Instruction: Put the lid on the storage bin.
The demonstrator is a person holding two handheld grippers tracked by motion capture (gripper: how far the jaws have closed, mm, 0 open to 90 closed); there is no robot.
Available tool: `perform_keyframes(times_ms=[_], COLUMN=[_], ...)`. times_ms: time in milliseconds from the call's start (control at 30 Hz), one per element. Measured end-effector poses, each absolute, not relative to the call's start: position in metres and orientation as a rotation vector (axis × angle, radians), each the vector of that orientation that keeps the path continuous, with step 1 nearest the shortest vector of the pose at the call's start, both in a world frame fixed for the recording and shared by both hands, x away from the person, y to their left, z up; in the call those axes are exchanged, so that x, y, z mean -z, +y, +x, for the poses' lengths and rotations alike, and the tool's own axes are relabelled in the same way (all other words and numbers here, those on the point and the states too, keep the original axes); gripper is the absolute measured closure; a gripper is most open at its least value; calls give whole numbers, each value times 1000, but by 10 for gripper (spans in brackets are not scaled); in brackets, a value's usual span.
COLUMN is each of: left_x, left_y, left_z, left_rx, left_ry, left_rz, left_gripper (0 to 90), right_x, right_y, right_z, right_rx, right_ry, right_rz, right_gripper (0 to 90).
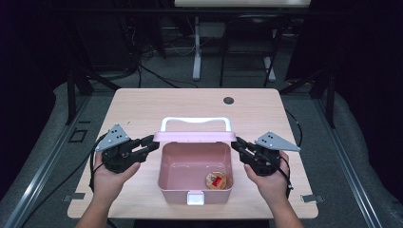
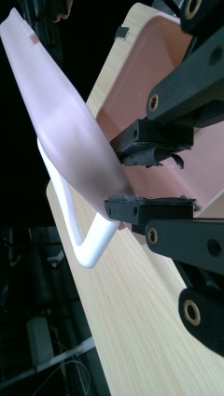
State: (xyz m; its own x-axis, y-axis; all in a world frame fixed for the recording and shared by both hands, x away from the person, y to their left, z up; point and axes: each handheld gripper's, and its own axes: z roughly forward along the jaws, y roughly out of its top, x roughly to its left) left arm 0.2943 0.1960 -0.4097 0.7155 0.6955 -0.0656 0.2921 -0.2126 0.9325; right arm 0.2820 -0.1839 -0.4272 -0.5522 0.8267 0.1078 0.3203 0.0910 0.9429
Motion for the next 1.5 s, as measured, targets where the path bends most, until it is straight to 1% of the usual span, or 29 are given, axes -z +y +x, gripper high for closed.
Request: perform_keyframes(times_ms=[533, 600, 933, 1000, 1033, 1200, 1500], left_x=[404, 403, 397, 396, 396, 394, 394], left_y=[195, 196, 199, 199, 200, 201, 201], left_z=[289, 287, 282, 282, 282, 281, 280], left_rx=[-456, -455, -465, -464, -463, -462, -455], left_ry=[792, 795, 783, 783, 783, 778, 781], left_rz=[1807, 1804, 1807, 1797, 1799, 1802, 1806], left_gripper=[729, 749, 793, 807, 813, 830, 828], right_x=[429, 429, 430, 431, 431, 433, 437], right_y=[-186, -187, -193, -194, -195, -200, -212], right_z=[281, 281, 281, 281, 282, 284, 291], right_rx=[-1486, -1484, -1501, -1502, -1499, -1501, -1488], right_ry=[1930, 1929, 1926, 1924, 1920, 1912, 1877], right_rz=[1119, 1121, 1142, 1144, 1148, 1170, 1236], right_gripper=[776, 774, 762, 754, 732, 730, 718])
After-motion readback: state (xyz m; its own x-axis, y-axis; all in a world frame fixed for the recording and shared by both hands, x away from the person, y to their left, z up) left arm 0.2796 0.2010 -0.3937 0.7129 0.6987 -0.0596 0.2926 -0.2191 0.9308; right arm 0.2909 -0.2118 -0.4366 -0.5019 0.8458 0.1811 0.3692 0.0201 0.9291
